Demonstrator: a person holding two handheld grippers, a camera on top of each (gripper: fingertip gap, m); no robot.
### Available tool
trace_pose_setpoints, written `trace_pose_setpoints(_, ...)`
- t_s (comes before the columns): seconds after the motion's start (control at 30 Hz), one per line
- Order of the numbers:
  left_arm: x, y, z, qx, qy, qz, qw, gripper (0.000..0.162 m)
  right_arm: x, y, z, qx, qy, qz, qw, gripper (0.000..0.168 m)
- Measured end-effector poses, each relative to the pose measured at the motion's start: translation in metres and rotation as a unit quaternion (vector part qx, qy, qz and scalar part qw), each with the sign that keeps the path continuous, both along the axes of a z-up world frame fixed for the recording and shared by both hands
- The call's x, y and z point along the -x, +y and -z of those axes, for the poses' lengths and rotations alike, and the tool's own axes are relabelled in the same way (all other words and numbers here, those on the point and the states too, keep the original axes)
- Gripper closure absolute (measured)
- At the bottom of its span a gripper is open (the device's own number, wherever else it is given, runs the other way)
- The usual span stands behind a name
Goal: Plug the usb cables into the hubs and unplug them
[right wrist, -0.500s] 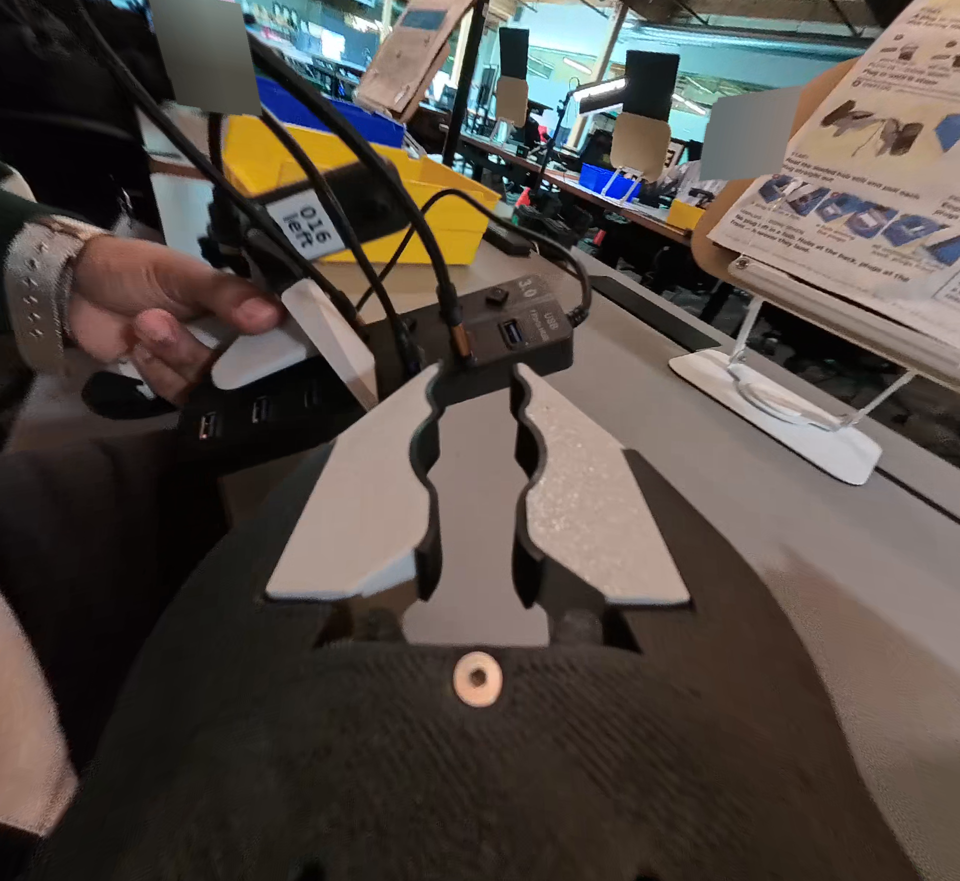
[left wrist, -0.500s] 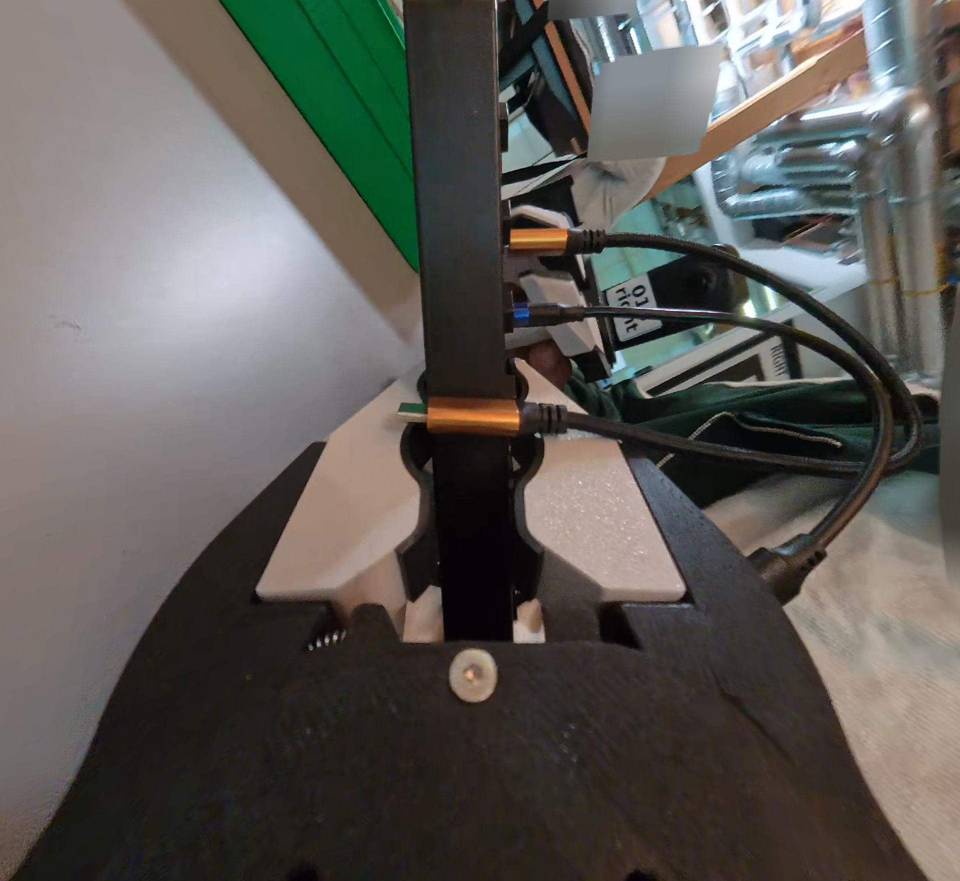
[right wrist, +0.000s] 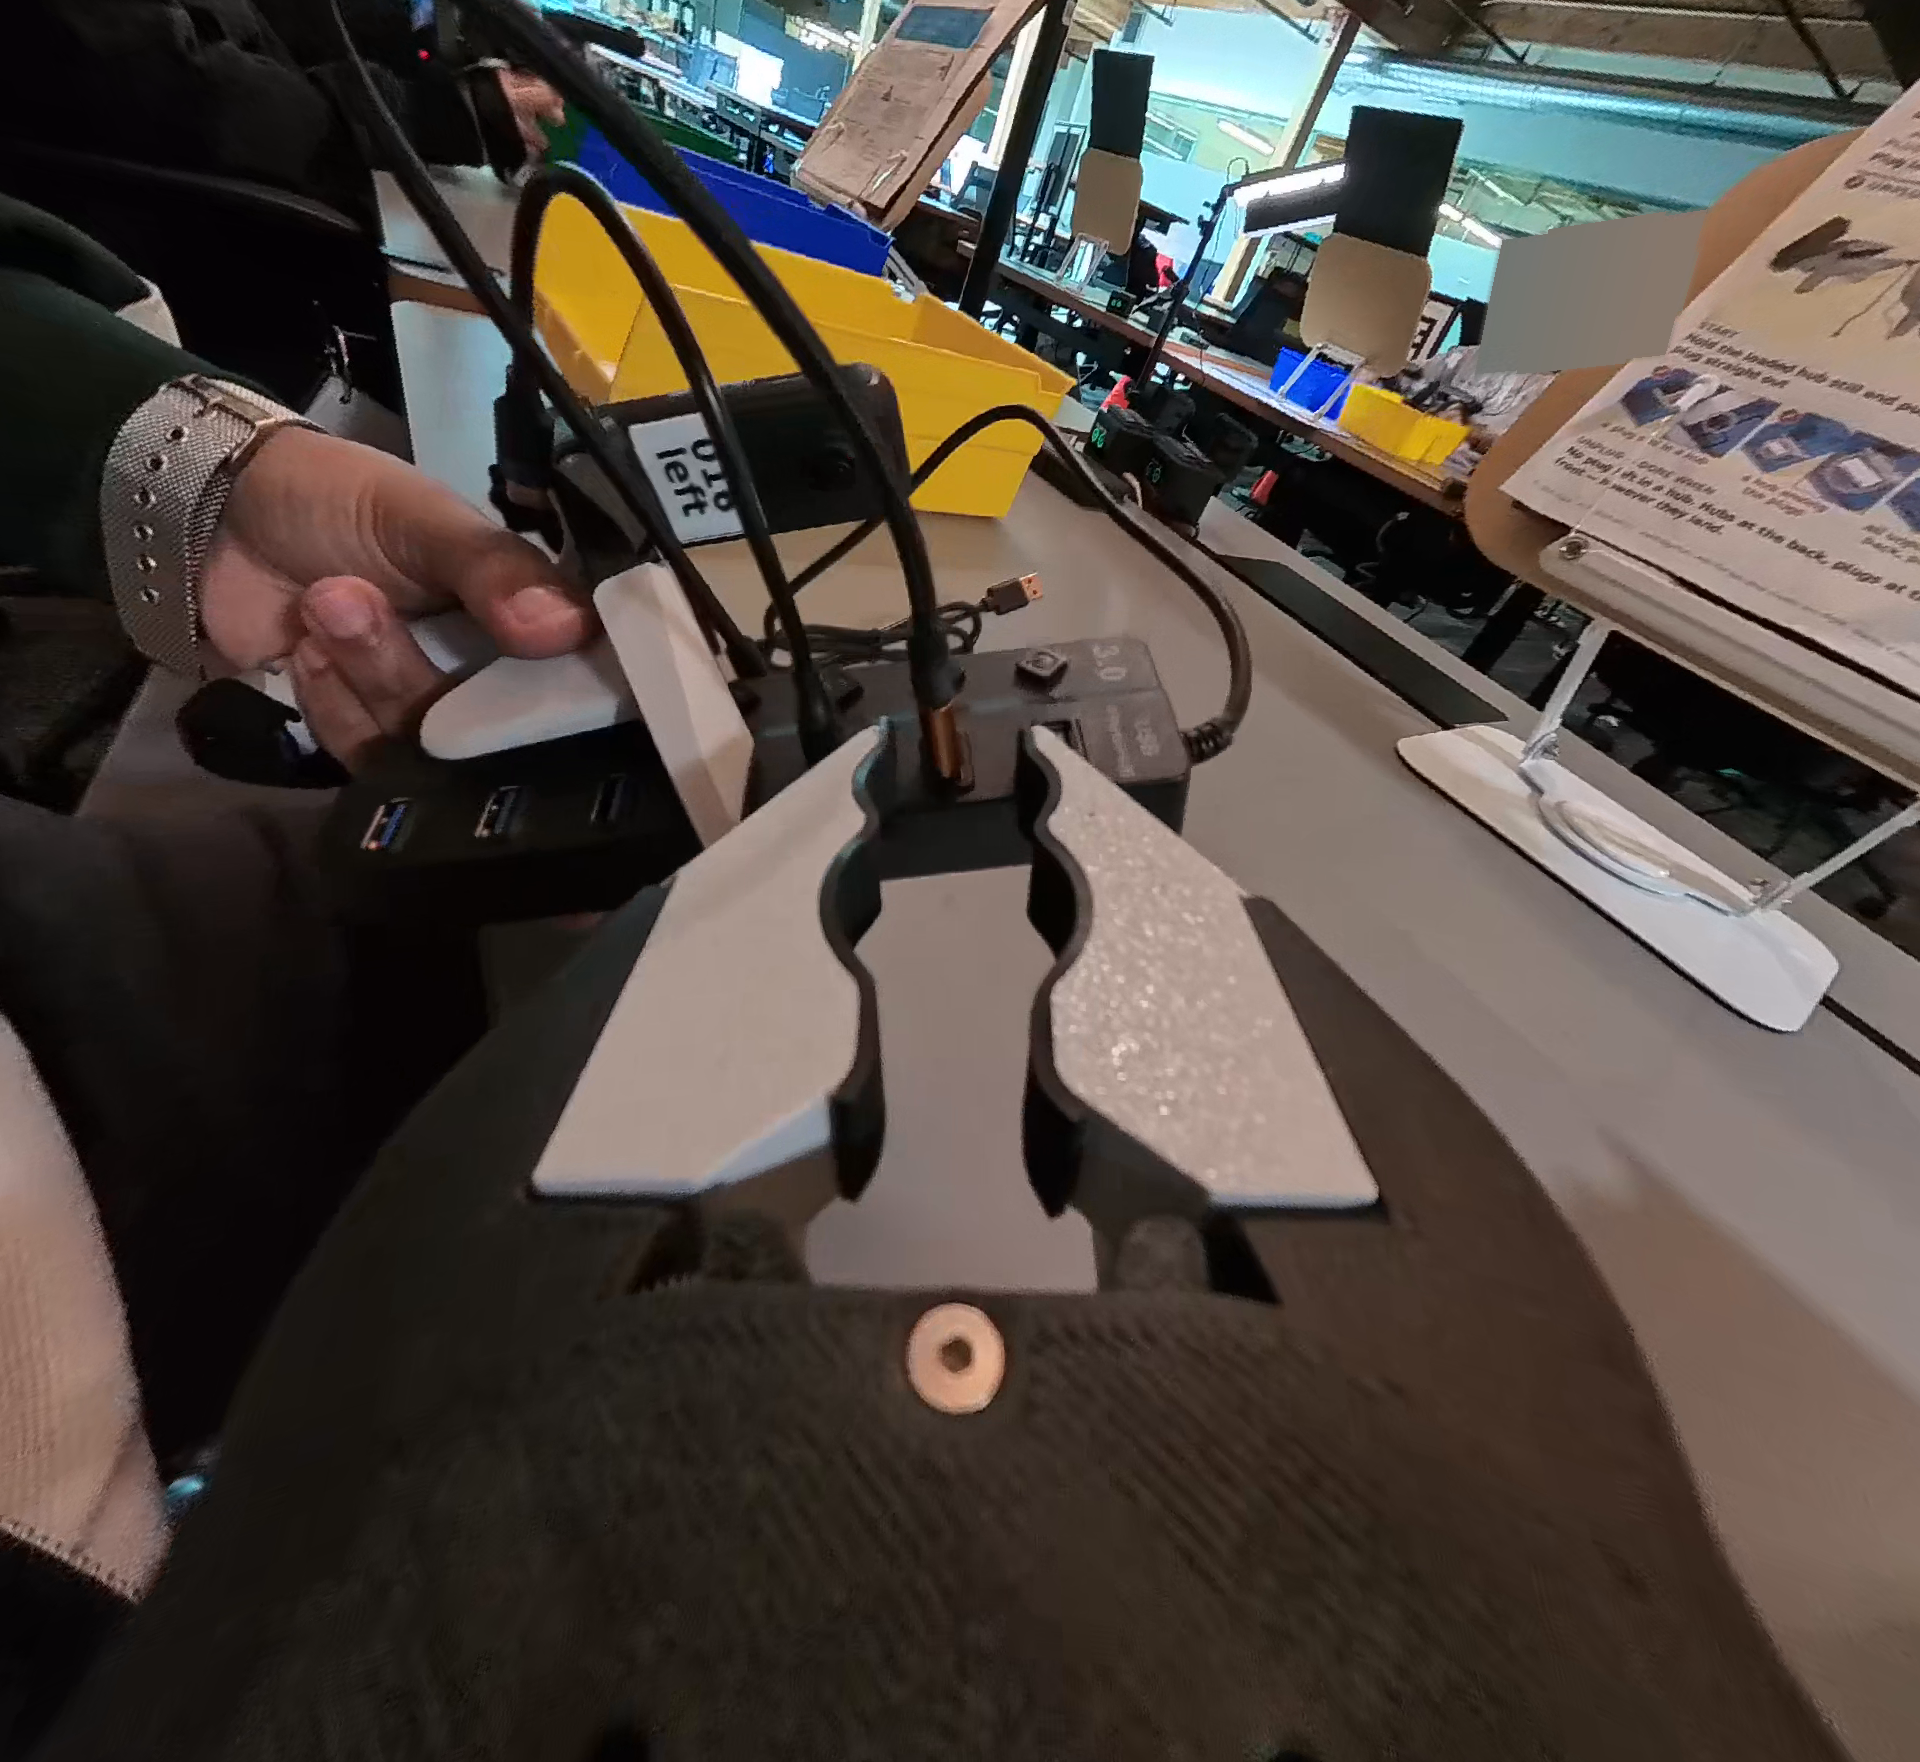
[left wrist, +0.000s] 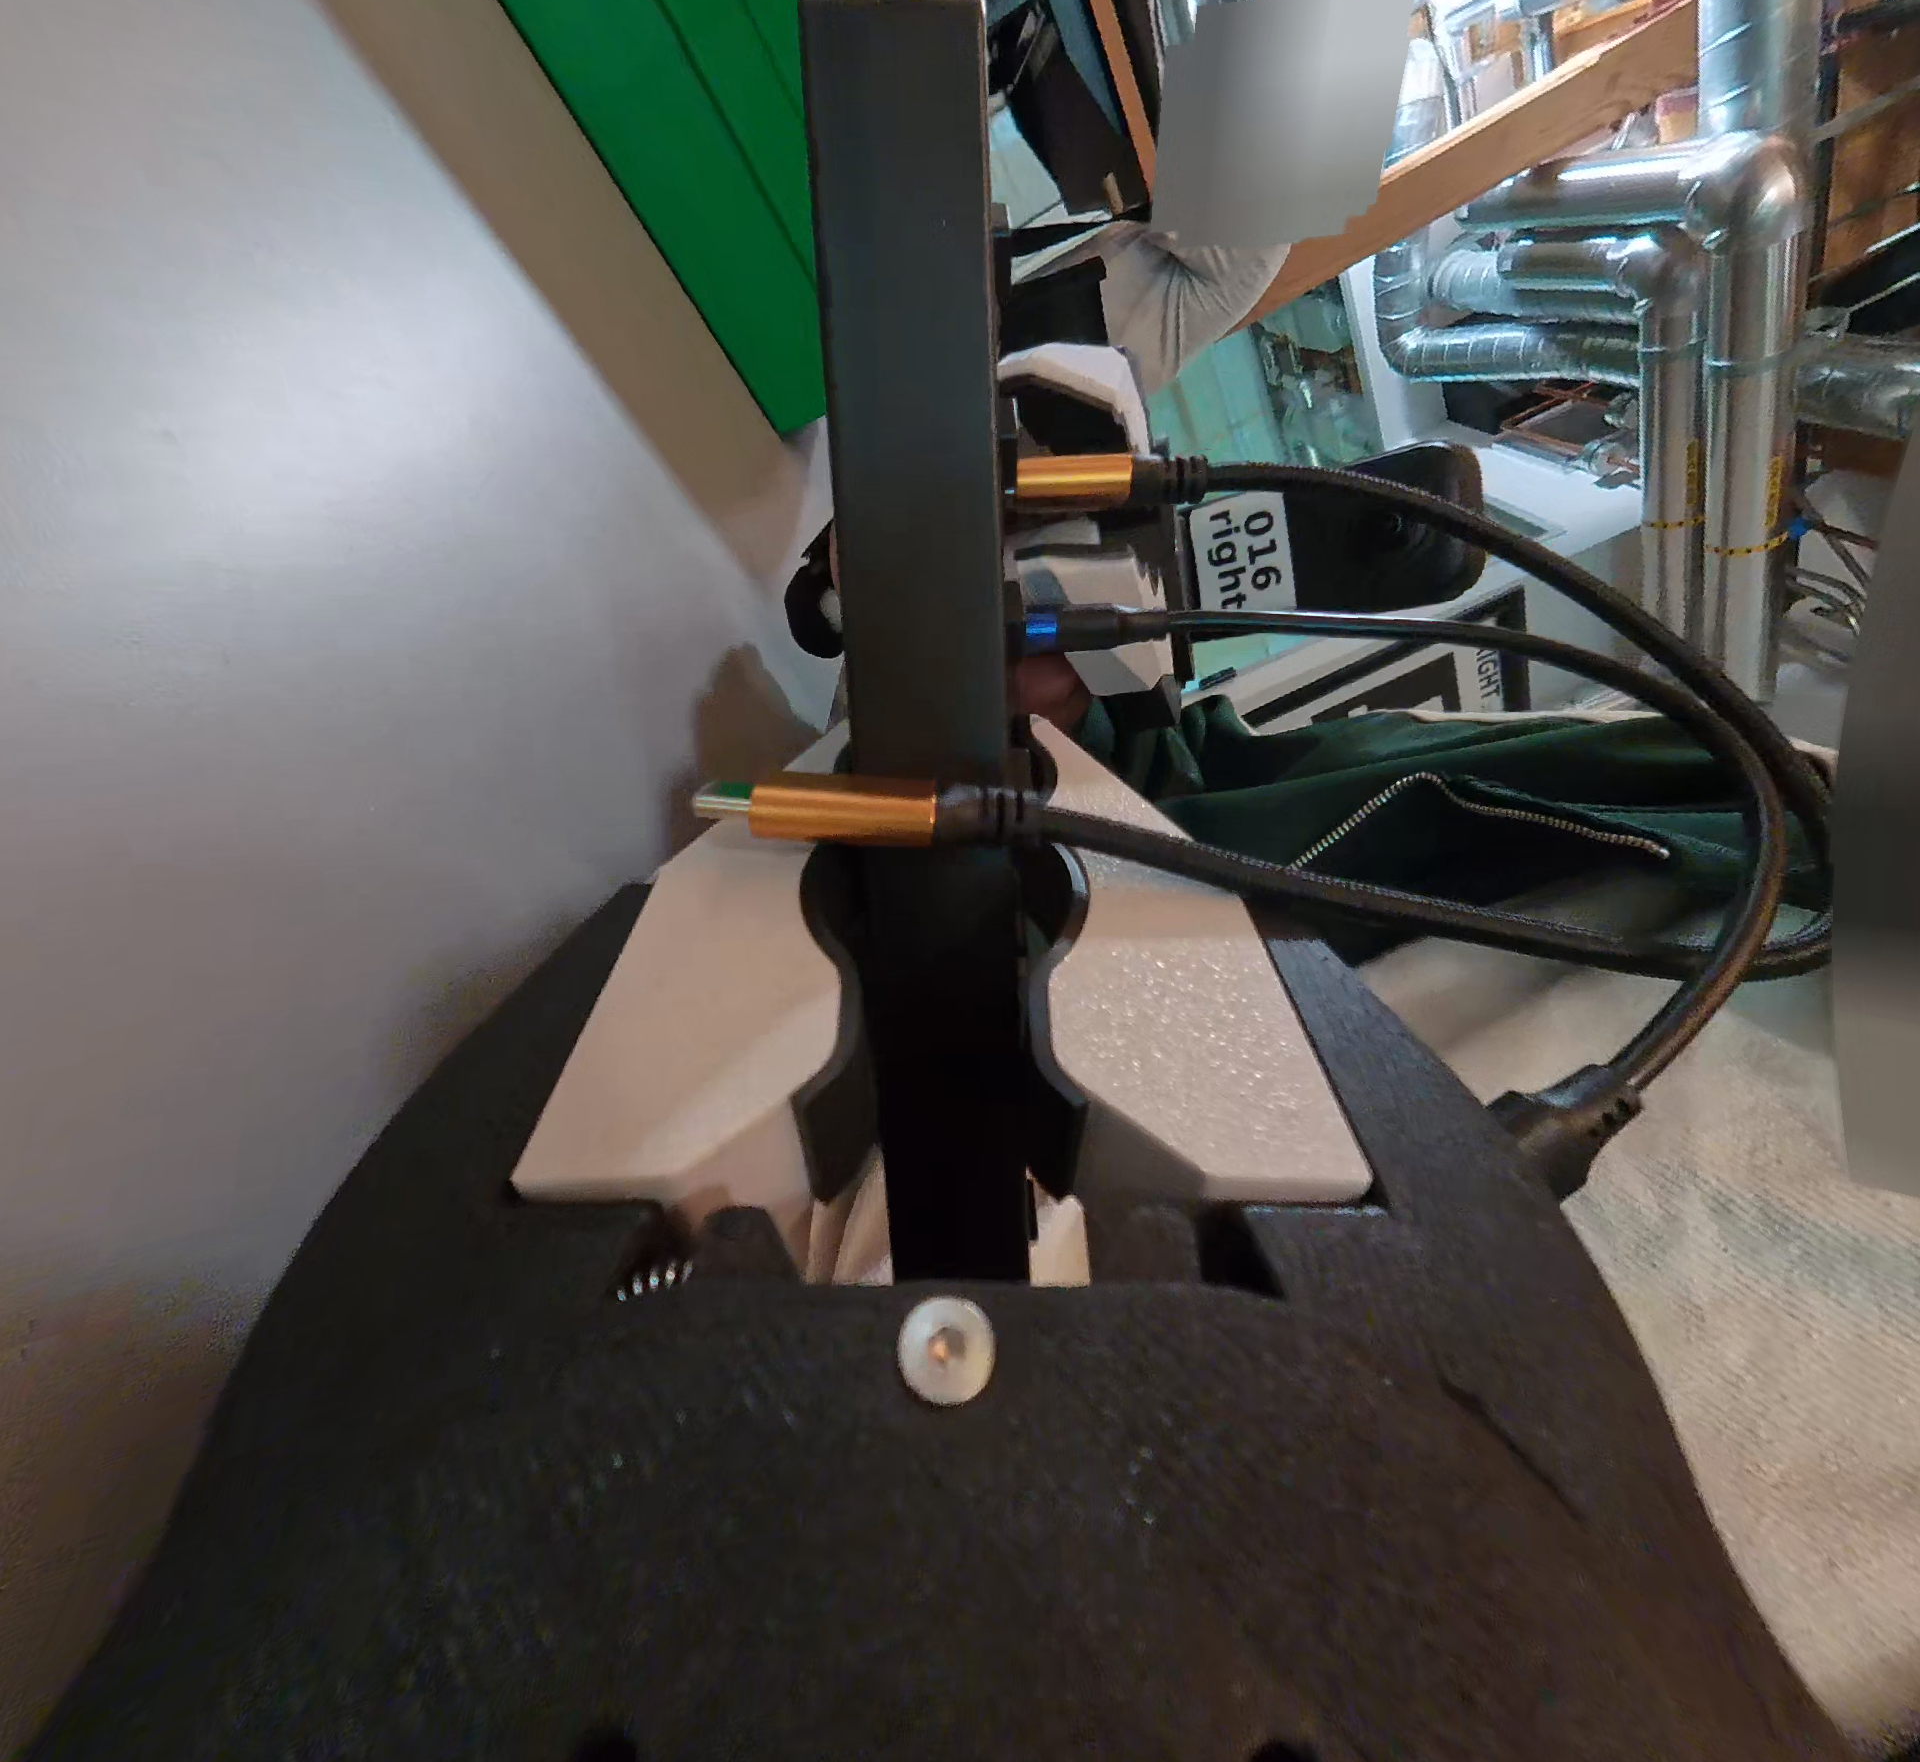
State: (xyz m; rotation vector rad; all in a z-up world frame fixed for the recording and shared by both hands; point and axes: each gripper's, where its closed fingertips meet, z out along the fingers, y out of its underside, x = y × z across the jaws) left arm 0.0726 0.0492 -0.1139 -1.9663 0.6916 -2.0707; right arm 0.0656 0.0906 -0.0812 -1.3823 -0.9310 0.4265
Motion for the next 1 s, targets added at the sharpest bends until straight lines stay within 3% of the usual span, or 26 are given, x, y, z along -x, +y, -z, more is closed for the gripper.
trace_pose_setpoints(0.27, -0.005, -0.011, 0.004, -0.001, 0.013, 0.022, 1.000, 0.138, 0.001, -0.001, 0.003, 0.010, 0.001, -0.009, 1.000, 0.147)
trace_pose_setpoints(0.37, -0.006, -0.010, 0.003, 0.014, 0.006, 0.021, 1.000, 0.138, 0.005, -0.003, 0.004, 0.009, -0.011, -0.014, 1.000, 0.162)
trace_pose_setpoints(0.43, -0.006, -0.011, 0.000, 0.031, -0.006, 0.023, 0.999, 0.138, 0.005, -0.003, 0.002, -0.013, -0.024, -0.004, 1.000, 0.163)
trace_pose_setpoints(0.67, -0.013, -0.007, 0.002, 0.093, -0.001, -0.008, 0.996, 0.137, 0.001, 0.000, 0.003, 0.027, -0.026, 0.009, 0.999, 0.163)
trace_pose_setpoints(1.0, -0.019, -0.006, -0.007, 0.084, -0.013, -0.019, 0.996, 0.138, -0.005, 0.001, -0.012, 0.040, -0.001, 0.020, 0.999, 0.164)
